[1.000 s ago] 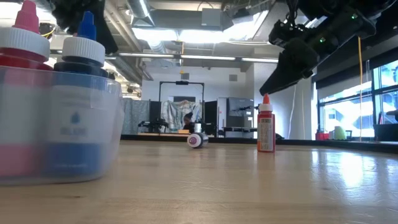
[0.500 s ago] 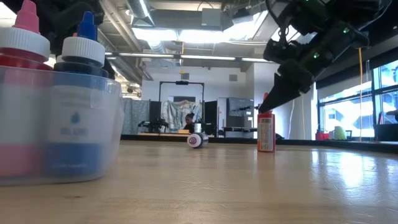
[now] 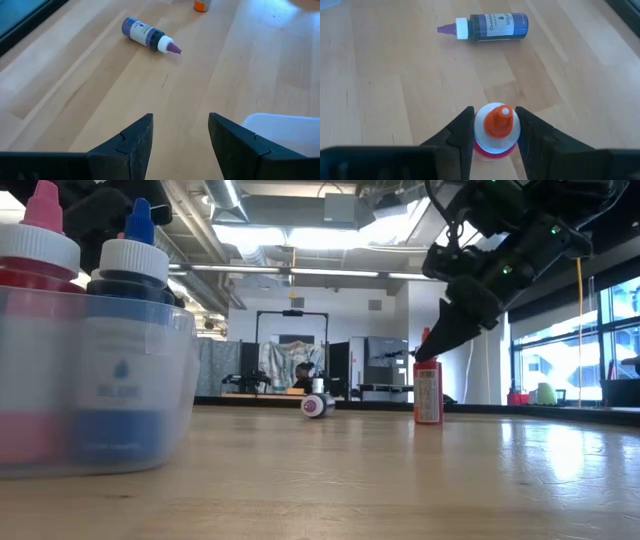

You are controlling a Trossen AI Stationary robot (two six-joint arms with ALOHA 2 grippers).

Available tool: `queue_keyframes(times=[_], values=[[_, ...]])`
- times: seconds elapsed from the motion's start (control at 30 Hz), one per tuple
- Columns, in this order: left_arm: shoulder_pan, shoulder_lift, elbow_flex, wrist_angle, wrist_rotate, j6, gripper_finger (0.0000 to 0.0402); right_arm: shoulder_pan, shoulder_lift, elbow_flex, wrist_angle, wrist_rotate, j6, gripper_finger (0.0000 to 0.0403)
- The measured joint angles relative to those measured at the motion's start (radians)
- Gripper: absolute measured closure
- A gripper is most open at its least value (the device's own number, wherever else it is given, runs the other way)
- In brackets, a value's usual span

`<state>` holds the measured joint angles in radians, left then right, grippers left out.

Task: Pick & Place food coloring
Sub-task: Put the large orange food coloring bottle into the bin

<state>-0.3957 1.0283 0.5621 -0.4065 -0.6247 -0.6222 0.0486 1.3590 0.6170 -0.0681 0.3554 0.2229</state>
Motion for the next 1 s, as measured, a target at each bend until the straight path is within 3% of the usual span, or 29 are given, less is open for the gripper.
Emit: queue_keyframes(times=[0.13, 0.3, 0.53, 0.8, 1.0], values=[[-0.001, 0.000, 0.000, 0.000, -0.004, 0.000, 0.0213, 0.000, 0.002, 0.002, 0.042, -0.011, 0.010, 0.0280], [-0.001, 0.000, 0.000, 0.000, -0.022, 0.012, 0.0214, 0.000, 0.002, 0.059, 0.169, -0.112, 0.001, 0.0280], [-0.001, 0.000, 0.000, 0.000, -0.011, 0.019, 0.0213, -0.011, 0.049, 0.145, 0.404, -0.206, -0.120, 0.0280], [-0.001, 0.001, 0.000, -0.006, -0.002, 0.016, 0.0216, -0.042, 0.288, 0.482, 0.261, -0.298, -0.251, 0.0280], [-0.001, 0.001, 0.000, -0.008, 0.117, 0.015, 0.0217, -0.063, 0.515, 0.709, 0.109, -0.361, -0.285, 0.0280]])
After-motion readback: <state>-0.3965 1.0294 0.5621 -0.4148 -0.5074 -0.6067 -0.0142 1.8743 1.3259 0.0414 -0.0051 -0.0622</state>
